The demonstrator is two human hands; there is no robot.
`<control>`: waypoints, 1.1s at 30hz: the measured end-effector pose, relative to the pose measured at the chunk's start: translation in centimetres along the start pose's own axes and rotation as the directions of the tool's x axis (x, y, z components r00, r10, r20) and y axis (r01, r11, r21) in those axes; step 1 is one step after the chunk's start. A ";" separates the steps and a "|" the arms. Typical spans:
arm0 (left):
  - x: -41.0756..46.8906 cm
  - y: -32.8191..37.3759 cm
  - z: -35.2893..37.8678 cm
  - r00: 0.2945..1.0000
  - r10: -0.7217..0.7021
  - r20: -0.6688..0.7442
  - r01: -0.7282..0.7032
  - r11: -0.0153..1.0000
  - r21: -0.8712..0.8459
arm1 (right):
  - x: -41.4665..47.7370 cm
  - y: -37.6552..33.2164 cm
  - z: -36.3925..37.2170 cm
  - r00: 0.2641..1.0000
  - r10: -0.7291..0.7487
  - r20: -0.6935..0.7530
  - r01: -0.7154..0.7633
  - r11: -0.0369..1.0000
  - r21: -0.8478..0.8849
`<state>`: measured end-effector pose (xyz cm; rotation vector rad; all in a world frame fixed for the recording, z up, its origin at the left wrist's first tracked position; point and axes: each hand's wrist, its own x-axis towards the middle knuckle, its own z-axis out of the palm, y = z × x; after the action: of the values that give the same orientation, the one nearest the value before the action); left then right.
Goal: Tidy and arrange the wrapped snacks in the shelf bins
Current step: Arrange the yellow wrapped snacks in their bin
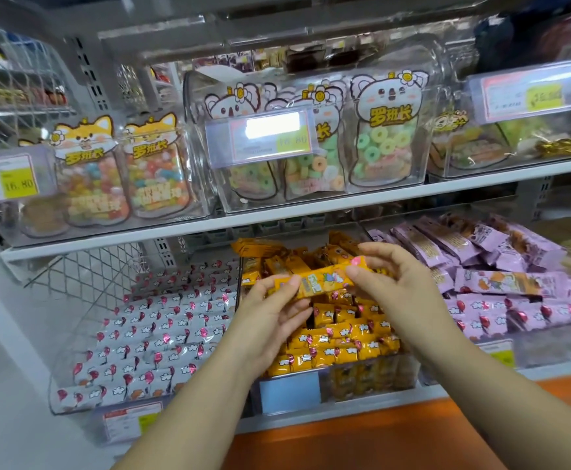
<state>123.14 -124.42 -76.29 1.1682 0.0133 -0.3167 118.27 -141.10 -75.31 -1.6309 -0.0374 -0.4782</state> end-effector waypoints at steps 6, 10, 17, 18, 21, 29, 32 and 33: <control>1.4 -0.4 0.4 0.979 0.203 0.033 -0.185 0.798 0.573 | 0.4 0.0 -0.3 0.988 -0.045 -0.144 0.050 0.998 0.036; 2.7 -0.5 0.1 0.916 0.340 0.211 -0.241 0.049 0.969 | 1.0 0.1 -1.0 0.975 -0.135 -0.176 0.113 0.985 -0.131; 3.8 -1.5 1.4 0.923 0.253 0.291 -0.220 -0.277 0.935 | 1.3 0.7 -1.1 0.985 -0.125 -0.118 0.090 0.961 -0.263; 3.7 -1.6 1.3 0.917 0.259 0.304 -0.231 -0.277 0.933 | 1.4 0.7 -1.1 0.987 -0.120 -0.109 0.086 0.957 -0.276; 3.4 -1.3 0.7 0.904 0.290 0.316 -0.228 -0.298 0.927 | 1.5 0.9 -1.1 0.992 -0.097 -0.082 0.067 0.948 -0.311; 3.3 -1.3 -0.4 0.903 0.280 0.326 -0.245 -0.288 0.926 | 2.4 2.5 -0.7 0.999 -0.038 0.013 0.040 0.900 -0.434; 3.3 -1.3 -0.5 0.901 0.283 0.329 -0.249 -0.284 0.926 | 2.9 2.5 -0.8 0.997 -0.061 0.045 0.076 0.843 -0.533; 3.3 -1.3 -0.5 0.901 0.282 0.328 -0.249 -0.283 0.926 | 3.0 2.4 -0.8 0.996 -0.073 0.057 0.093 0.816 -0.571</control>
<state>126.08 -125.23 -78.25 2.8476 -0.6602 0.2790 121.51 -142.94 -76.58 -2.2427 0.0142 -0.5644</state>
